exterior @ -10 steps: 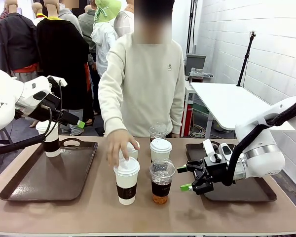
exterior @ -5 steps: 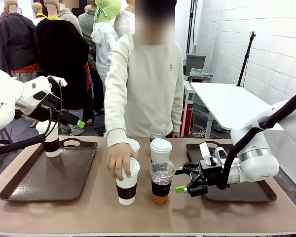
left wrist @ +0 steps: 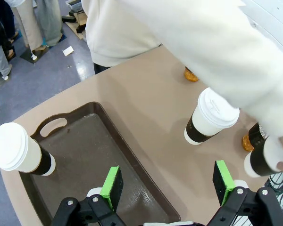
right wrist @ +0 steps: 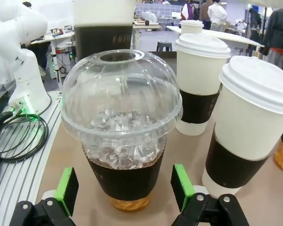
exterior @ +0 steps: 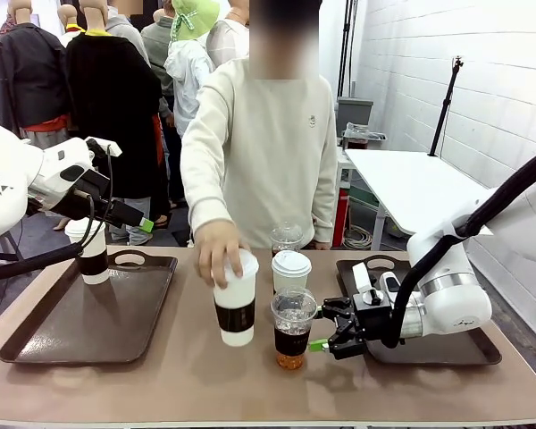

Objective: Distribute the coffee onto the tray.
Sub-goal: Pick up one iced Americano and place it on the right Handle tray.

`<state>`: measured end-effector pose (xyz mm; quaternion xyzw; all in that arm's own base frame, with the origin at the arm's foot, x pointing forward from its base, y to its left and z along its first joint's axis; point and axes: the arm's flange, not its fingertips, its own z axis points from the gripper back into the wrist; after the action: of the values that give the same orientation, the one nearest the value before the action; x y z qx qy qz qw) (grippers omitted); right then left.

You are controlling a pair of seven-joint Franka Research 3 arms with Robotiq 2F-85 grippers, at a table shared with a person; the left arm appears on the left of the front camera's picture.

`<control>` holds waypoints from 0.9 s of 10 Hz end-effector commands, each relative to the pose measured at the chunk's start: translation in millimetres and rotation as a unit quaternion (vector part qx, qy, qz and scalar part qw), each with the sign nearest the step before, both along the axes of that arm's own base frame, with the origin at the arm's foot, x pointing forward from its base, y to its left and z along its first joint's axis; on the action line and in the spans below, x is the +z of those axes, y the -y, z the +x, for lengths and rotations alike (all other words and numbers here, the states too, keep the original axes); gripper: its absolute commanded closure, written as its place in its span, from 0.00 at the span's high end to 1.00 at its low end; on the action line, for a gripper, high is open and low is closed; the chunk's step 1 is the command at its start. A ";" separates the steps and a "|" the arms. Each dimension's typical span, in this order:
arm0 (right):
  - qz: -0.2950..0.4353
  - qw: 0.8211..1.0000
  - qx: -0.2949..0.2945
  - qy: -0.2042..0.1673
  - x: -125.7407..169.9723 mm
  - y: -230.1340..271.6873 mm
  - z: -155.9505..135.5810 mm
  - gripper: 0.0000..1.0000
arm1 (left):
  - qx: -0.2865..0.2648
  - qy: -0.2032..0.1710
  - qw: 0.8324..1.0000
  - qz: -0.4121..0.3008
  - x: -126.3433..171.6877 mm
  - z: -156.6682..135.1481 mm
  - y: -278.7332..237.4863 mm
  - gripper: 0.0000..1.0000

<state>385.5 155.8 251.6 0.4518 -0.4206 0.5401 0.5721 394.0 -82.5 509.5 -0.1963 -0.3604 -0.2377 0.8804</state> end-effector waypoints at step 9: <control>0.042 0.999 0.002 -0.010 -19.4 -34.0 12.8 1.00 | -0.002 0.000 1.000 0.001 -0.7 0.9 -1.8 1.00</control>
<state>394.5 182.9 235.2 0.4747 -0.4239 0.5313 0.5592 394.0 -82.5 509.5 -0.1963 -0.3604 -0.2377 0.8804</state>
